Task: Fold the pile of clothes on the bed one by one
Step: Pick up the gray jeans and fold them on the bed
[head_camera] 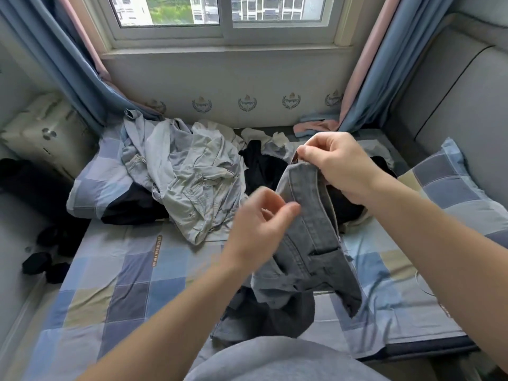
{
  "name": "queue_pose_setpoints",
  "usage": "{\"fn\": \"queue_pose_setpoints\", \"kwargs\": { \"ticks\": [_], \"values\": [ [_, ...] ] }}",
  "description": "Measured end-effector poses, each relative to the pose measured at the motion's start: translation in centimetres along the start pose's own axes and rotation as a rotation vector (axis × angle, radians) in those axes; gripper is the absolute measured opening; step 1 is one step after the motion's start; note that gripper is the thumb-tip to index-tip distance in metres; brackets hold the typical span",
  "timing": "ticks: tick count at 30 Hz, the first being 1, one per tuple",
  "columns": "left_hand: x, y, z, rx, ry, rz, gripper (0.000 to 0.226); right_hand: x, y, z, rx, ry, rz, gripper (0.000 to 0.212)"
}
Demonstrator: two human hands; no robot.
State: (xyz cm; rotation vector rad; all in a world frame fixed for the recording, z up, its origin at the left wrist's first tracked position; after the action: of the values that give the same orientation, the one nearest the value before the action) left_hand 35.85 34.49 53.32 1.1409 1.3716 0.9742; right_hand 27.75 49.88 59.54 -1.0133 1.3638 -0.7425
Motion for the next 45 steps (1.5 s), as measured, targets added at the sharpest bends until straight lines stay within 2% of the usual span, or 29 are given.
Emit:
{"fn": "queue_pose_setpoints", "kwargs": {
  "ticks": [2,5,7,9,11,14,15,20,25,26,29,30,31,33,34,36,38,40,42,44,45],
  "values": [
    [1.8,-0.8,0.7,-0.068,-0.103,-0.050,0.035,0.5,-0.6,-0.1,0.103,0.015,-0.157,0.021],
    [3.5,-2.0,0.0,-0.155,-0.020,-0.121,0.064,1.9,-1.6,0.0,0.188,-0.017,-0.334,0.021],
    [3.4,-2.5,-0.7,-0.180,0.105,-0.177,0.058,2.3,-2.1,0.2,0.205,-0.012,-0.412,0.021],
    [2.5,-3.1,-1.4,-0.113,0.167,-0.226,0.033,2.2,-2.1,0.3,0.205,0.014,-0.434,0.020],
    [1.3,-4.2,-1.8,-0.031,0.085,-0.185,0.015,1.8,-1.8,0.4,0.211,0.044,-0.440,0.018],
    [-0.1,-5.6,-1.6,-0.028,-0.122,-0.139,0.029,0.8,-0.4,0.3,0.233,0.090,-0.435,0.016],
    [-0.6,-5.8,-1.5,-0.025,-0.121,-0.151,0.031,0.4,0.3,0.2,0.243,0.102,-0.410,0.016],
    [-3.3,-5.3,-2.3,-0.074,0.120,-0.092,0.021,-0.3,4.6,0.6,0.215,0.092,-0.152,0.025],
    [-4.1,-2.6,-3.4,-0.025,0.123,-0.088,0.017,0.2,7.4,1.4,0.092,0.028,0.077,0.027],
    [-4.2,-2.0,-3.4,-0.011,0.103,-0.085,0.018,0.5,7.8,2.1,0.086,0.010,0.100,0.031],
    [-3.9,-0.5,-3.5,0.037,0.015,-0.079,0.018,3.2,8.5,4.3,0.026,-0.135,0.146,0.066],
    [-3.7,-0.1,-3.4,0.056,-0.016,-0.099,0.016,4.4,8.6,4.8,0.010,-0.185,0.132,0.062],
    [-3.5,0.1,-3.4,0.067,-0.042,-0.109,0.015,5.4,8.8,5.0,0.012,-0.199,0.111,0.044],
    [-3.7,0.2,-3.7,0.051,-0.059,-0.090,0.016,6.6,10.0,4.5,0.049,-0.111,0.205,0.010],
    [-4.1,0.1,-3.9,0.041,-0.063,-0.098,0.017,6.5,10.7,4.2,0.070,-0.055,0.299,0.006],
    [-5.2,-0.7,-4.1,0.061,-0.101,-0.265,0.017,5.8,12.1,3.7,0.097,-0.009,0.460,0.005],
    [-6.6,-2.1,-4.2,0.099,-0.201,-0.580,0.017,4.6,13.2,3.3,0.103,-0.038,0.533,0.017],
    [-7.8,-4.0,-4.3,0.055,-0.316,-0.833,0.021,3.3,14.2,2.8,0.093,-0.060,0.659,0.019],
    [-8.4,-5.7,-4.3,0.032,-0.368,-0.972,0.021,2.2,15.1,2.3,0.090,-0.073,0.788,0.017],
    [-9.1,-6.7,-4.5,0.025,-0.275,-0.993,0.014,1.2,15.7,1.7,0.119,-0.070,0.863,0.020],
    [-9.6,-7.1,-4.6,-0.001,-0.190,-0.983,0.018,0.7,15.8,1.3,0.129,-0.063,0.883,0.022]
  ]
}}
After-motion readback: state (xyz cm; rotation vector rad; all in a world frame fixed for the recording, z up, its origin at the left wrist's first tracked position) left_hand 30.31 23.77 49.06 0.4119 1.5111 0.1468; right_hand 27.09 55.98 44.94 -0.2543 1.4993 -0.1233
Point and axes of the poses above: each hand's wrist, its own z-axis away from the middle knuckle, its own x-axis out of the palm, y = z × x, the point moved 3 cm from there along -z, towards the middle knuckle, and after that the axes turned 1 degree about -x, right-handed, at the moved point
